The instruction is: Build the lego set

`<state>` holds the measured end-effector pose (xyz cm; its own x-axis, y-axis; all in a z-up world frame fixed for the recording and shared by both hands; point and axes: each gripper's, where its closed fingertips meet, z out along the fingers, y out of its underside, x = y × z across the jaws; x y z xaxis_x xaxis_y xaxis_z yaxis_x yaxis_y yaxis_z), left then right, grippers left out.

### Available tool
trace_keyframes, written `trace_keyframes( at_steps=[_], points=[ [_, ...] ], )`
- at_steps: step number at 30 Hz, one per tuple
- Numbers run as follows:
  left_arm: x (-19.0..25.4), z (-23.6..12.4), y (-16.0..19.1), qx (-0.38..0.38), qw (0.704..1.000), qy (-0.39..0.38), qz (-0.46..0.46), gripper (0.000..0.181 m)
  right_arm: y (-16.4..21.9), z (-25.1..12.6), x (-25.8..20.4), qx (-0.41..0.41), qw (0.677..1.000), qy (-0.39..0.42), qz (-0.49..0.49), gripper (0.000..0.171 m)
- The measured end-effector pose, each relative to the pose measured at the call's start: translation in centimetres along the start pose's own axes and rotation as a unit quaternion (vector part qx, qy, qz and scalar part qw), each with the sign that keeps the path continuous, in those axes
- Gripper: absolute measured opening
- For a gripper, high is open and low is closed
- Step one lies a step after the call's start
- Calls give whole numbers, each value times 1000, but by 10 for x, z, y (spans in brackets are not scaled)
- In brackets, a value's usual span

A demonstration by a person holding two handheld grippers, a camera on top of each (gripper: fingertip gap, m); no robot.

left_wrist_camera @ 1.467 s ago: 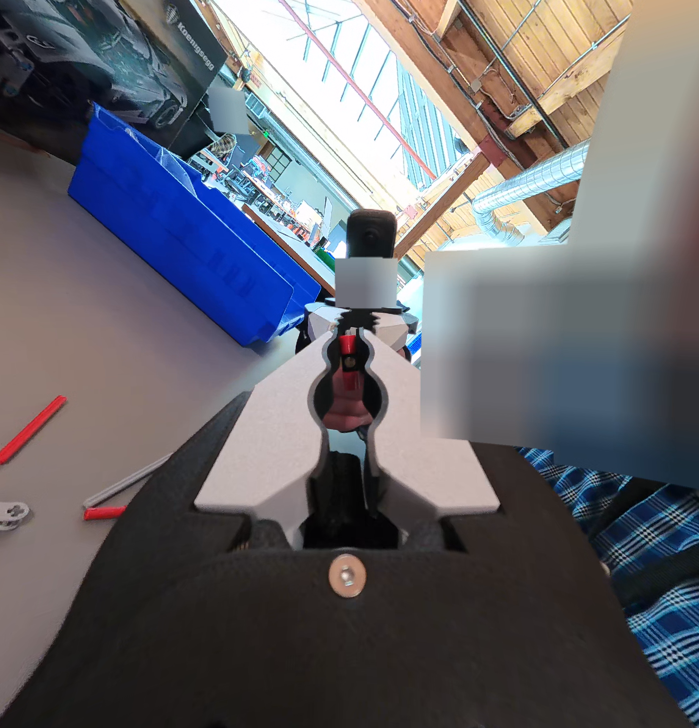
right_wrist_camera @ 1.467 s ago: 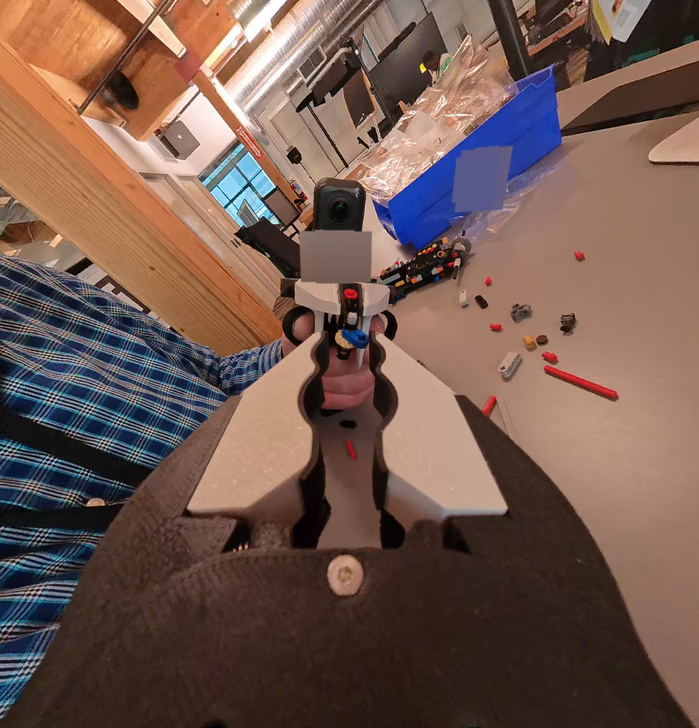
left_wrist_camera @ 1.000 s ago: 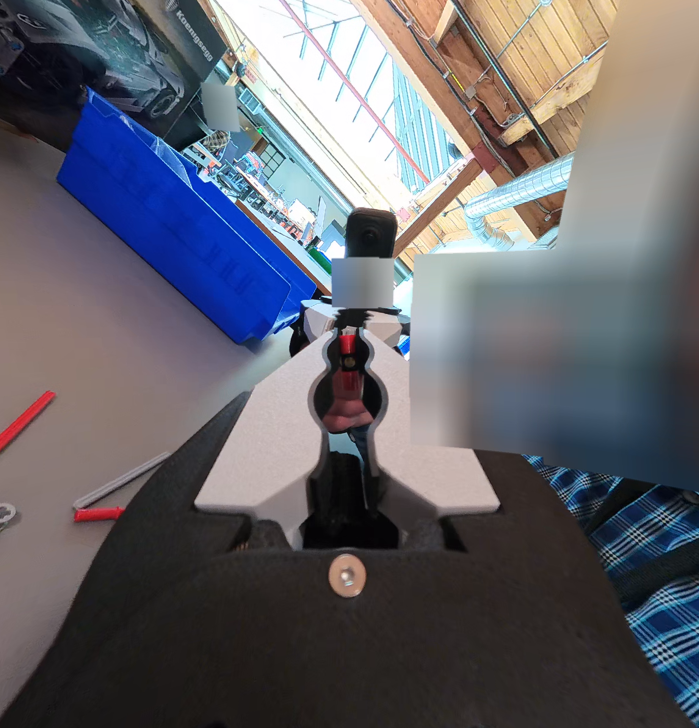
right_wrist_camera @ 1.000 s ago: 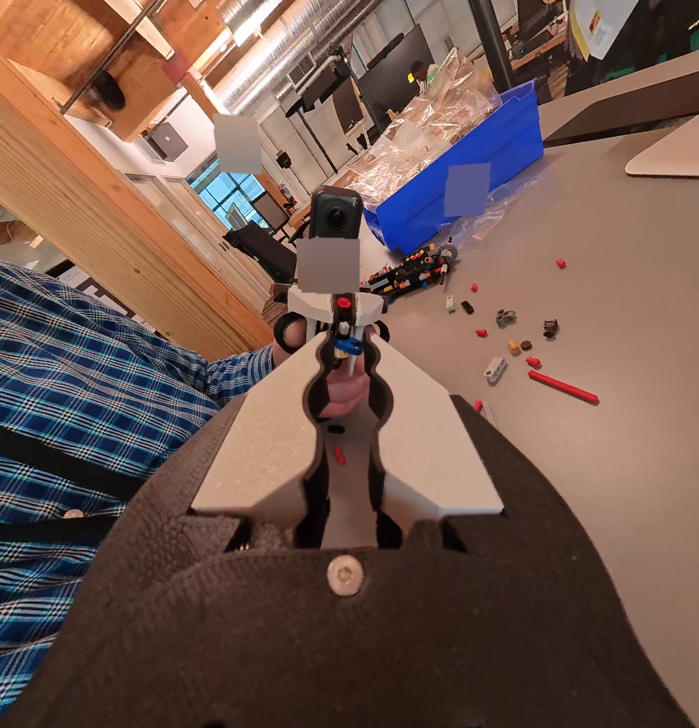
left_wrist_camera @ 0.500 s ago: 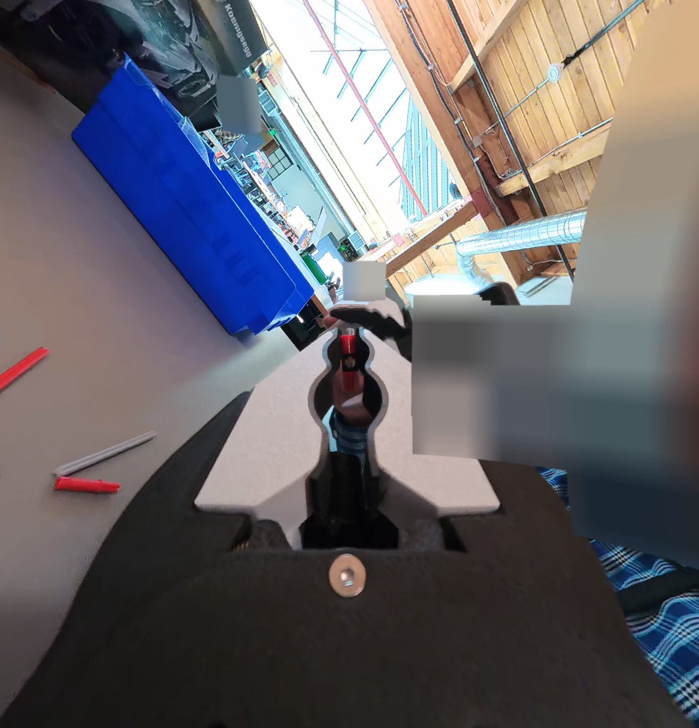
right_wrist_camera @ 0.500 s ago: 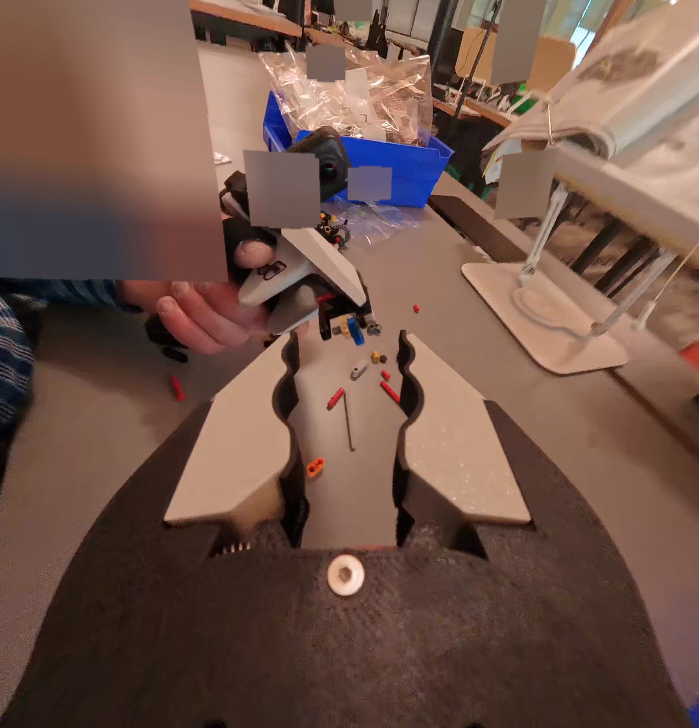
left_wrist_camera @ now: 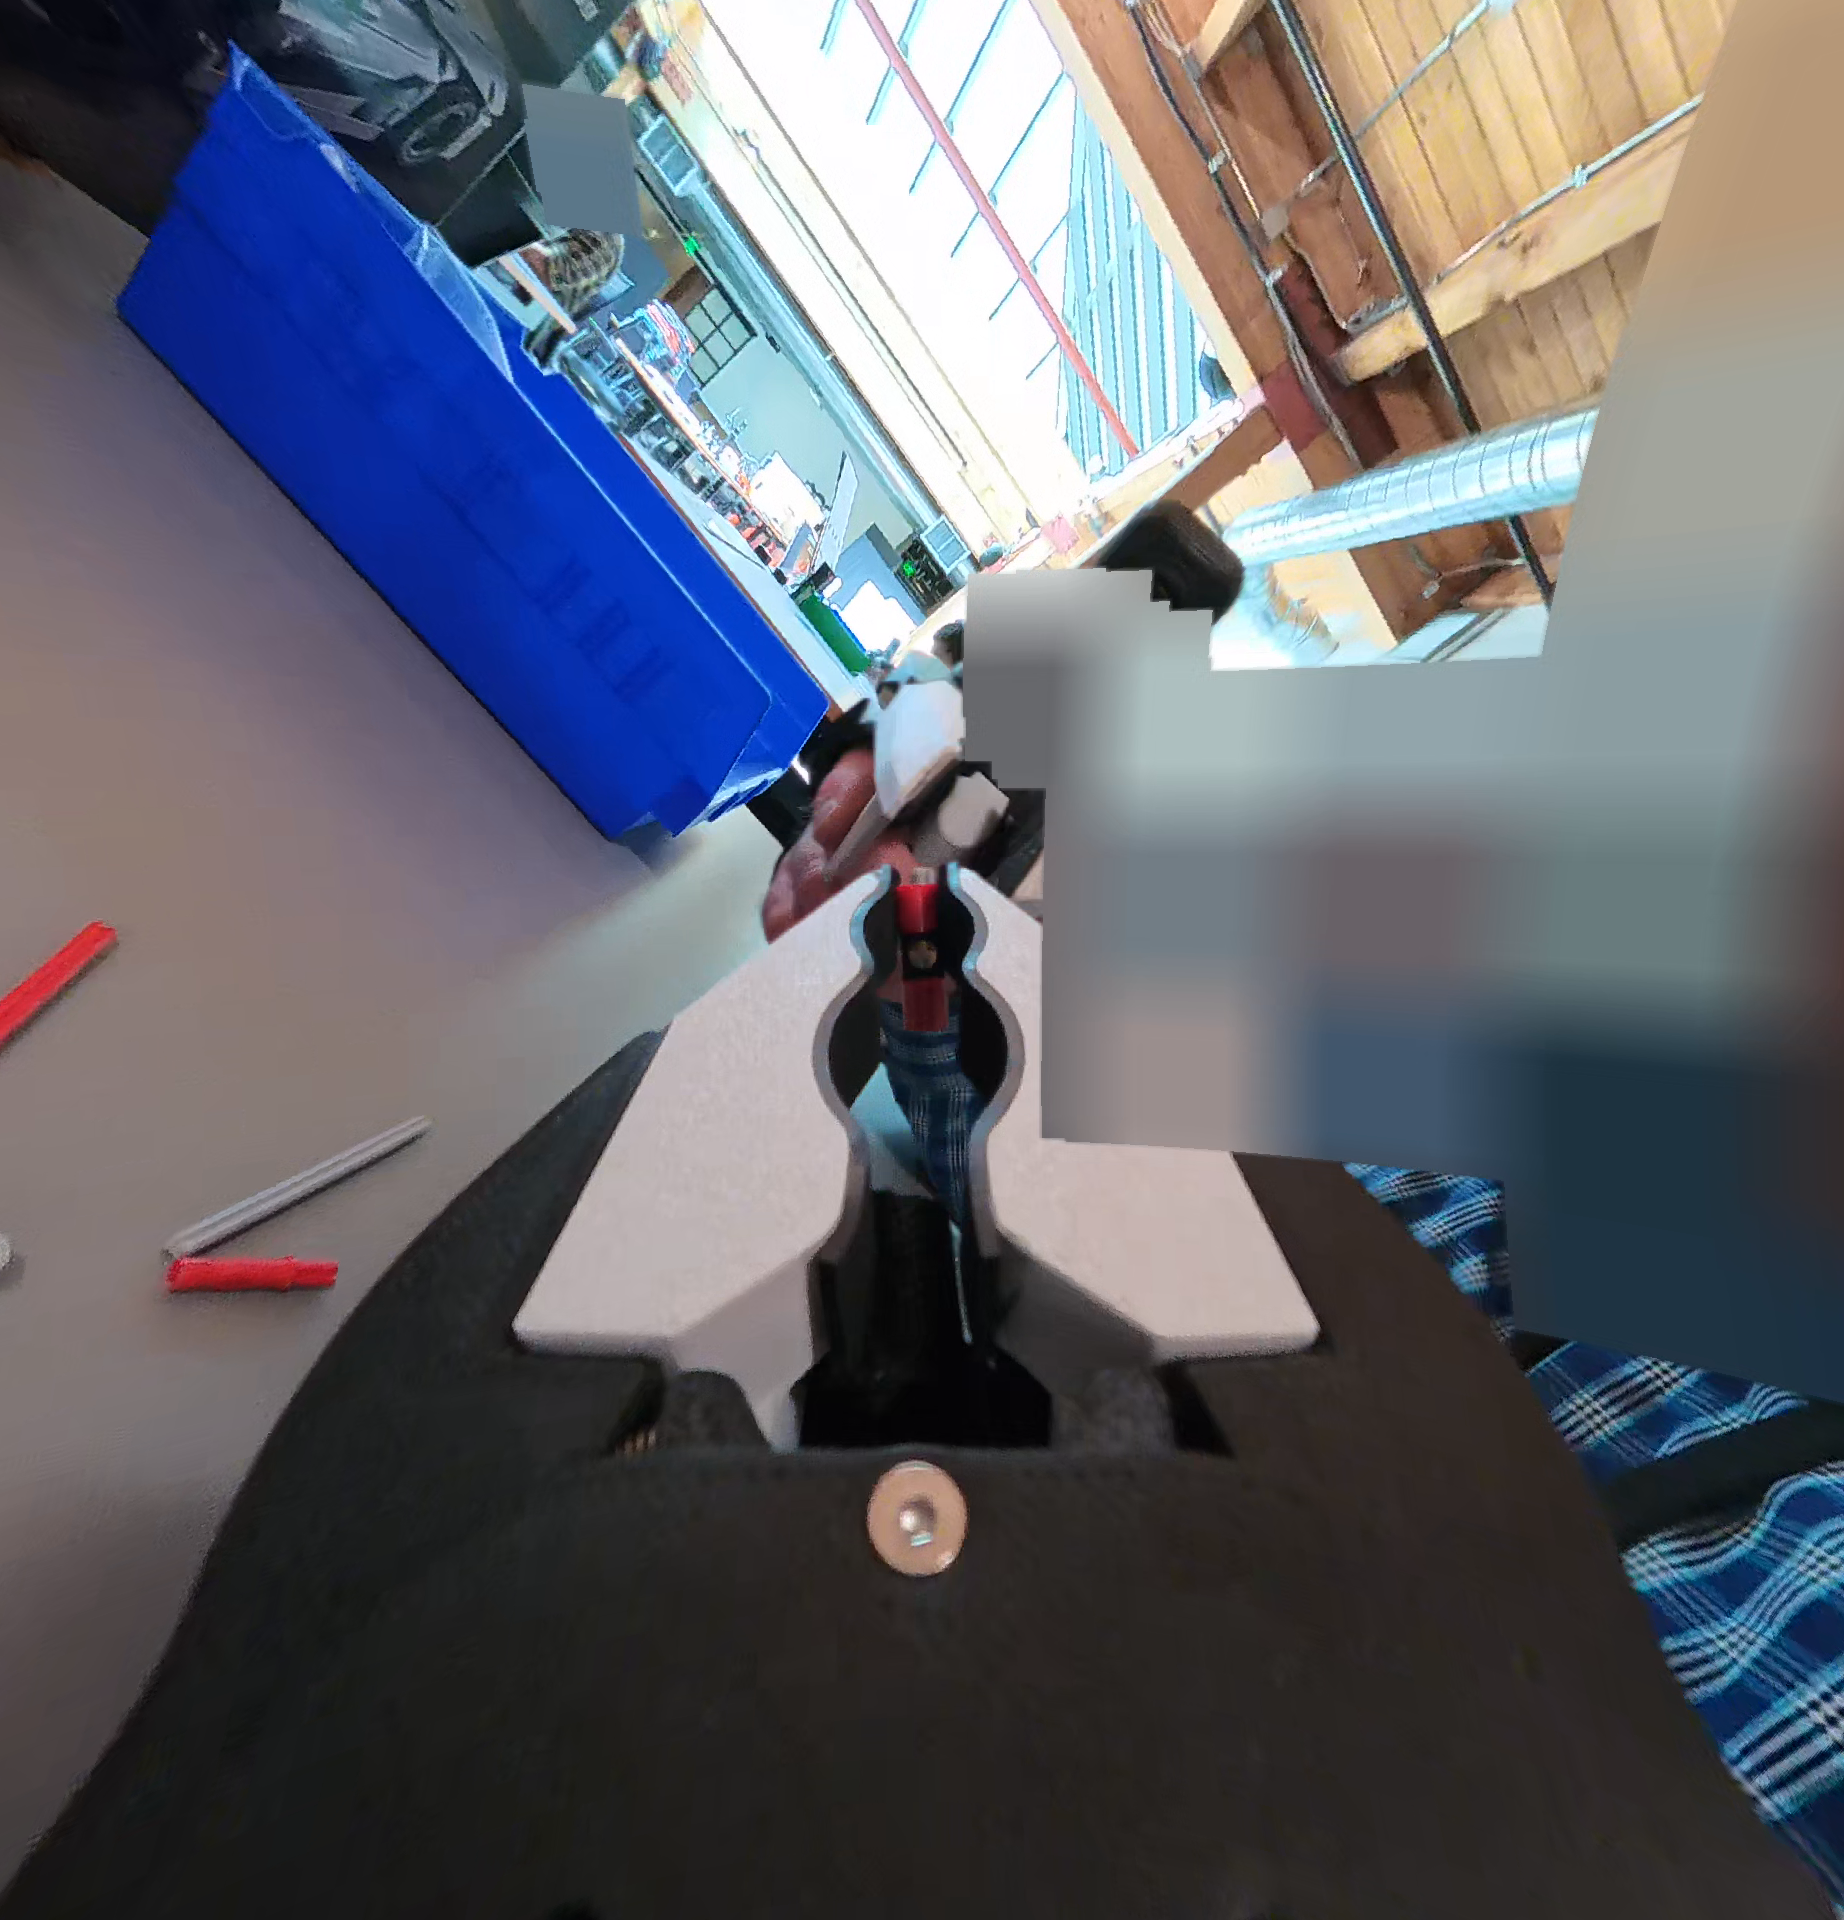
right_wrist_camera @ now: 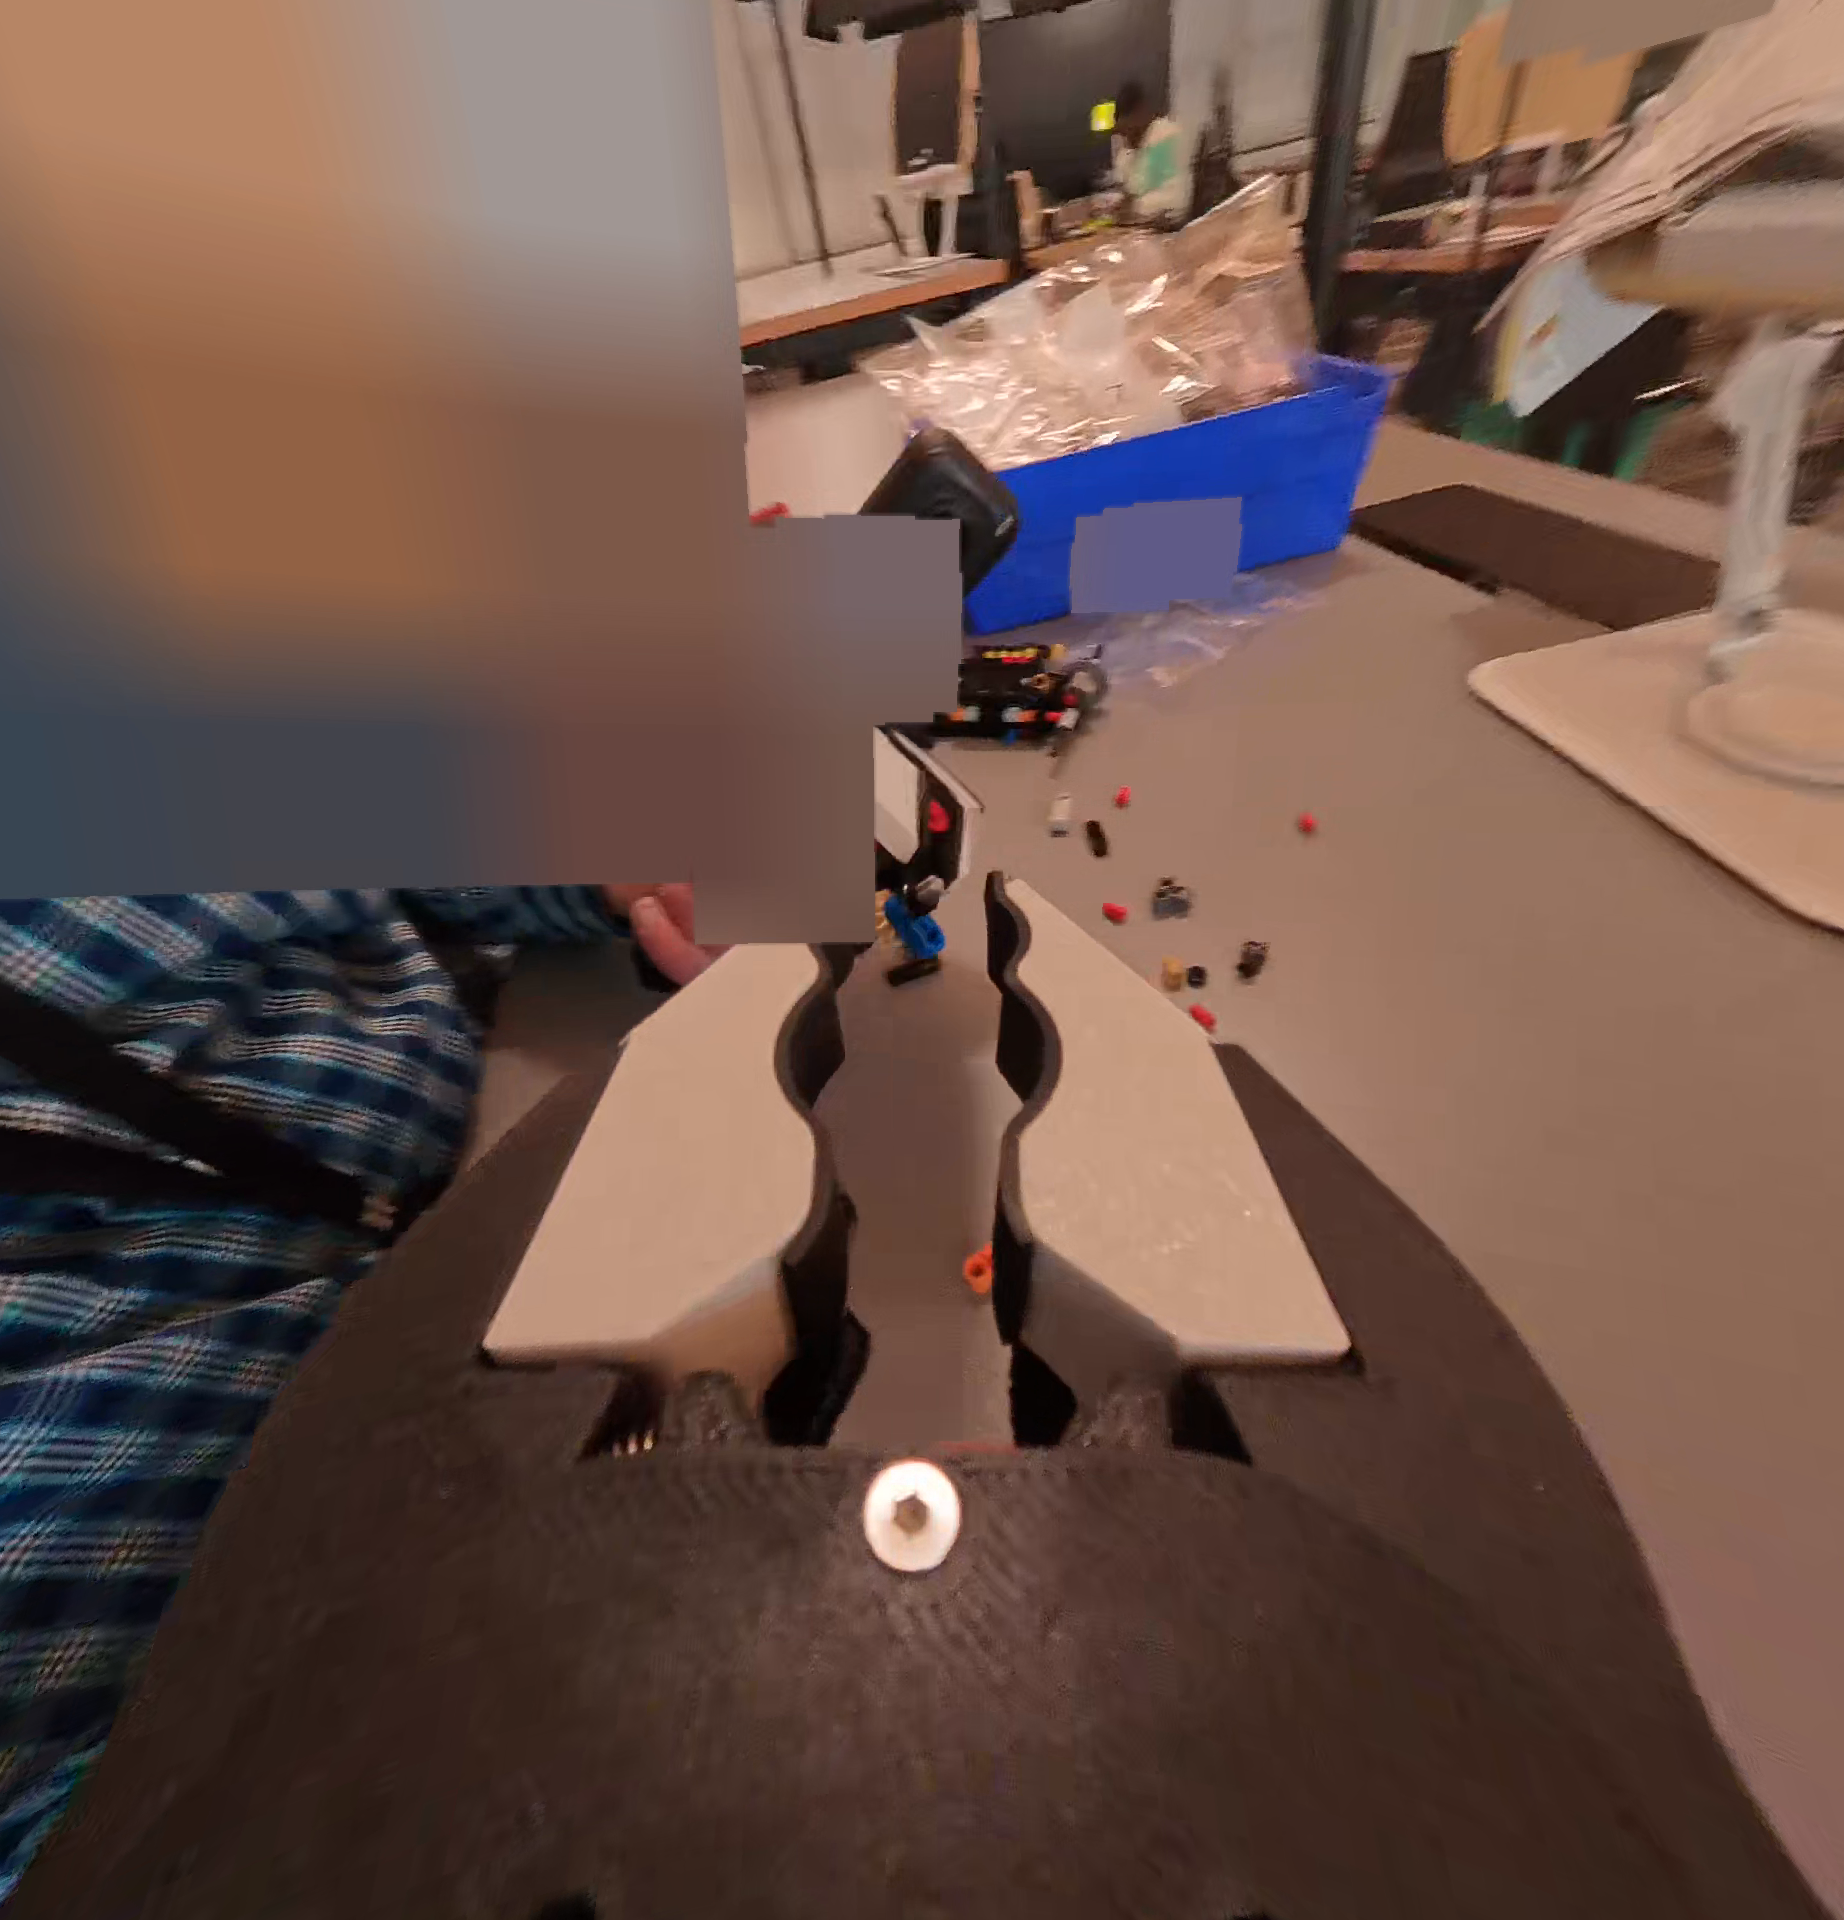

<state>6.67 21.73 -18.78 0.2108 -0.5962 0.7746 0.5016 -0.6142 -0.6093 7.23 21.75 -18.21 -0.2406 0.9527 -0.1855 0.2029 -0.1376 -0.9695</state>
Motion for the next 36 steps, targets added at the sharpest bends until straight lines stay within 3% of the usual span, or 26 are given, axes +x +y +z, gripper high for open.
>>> trace_keyframes(
  at_steps=[1, 10, 18, 24, 36],
  points=[
    [2, 0, 0, -4, 1000, 2, 4, 6, 1, 1, 0, 2, 1000, -10, 5, 23],
    [4, 0, 7, -44, 998, 0, 35, 6, 7, 10, -7, -21, 998, -63, 4, 3],
    [9, -3, 13, -94, 992, 9, 87, 6, 7, 11, -13, 8, 987, -125, 100, 0],
    [2, -8, 13, -136, 982, -16, 129, 6, 9, 15, -7, 18, 984, -111, 137, 0],
    [1, -7, 10, -126, 986, -8, 109, 6, 8, 15, -6, 15, 985, -102, 140, 0]
  ],
)
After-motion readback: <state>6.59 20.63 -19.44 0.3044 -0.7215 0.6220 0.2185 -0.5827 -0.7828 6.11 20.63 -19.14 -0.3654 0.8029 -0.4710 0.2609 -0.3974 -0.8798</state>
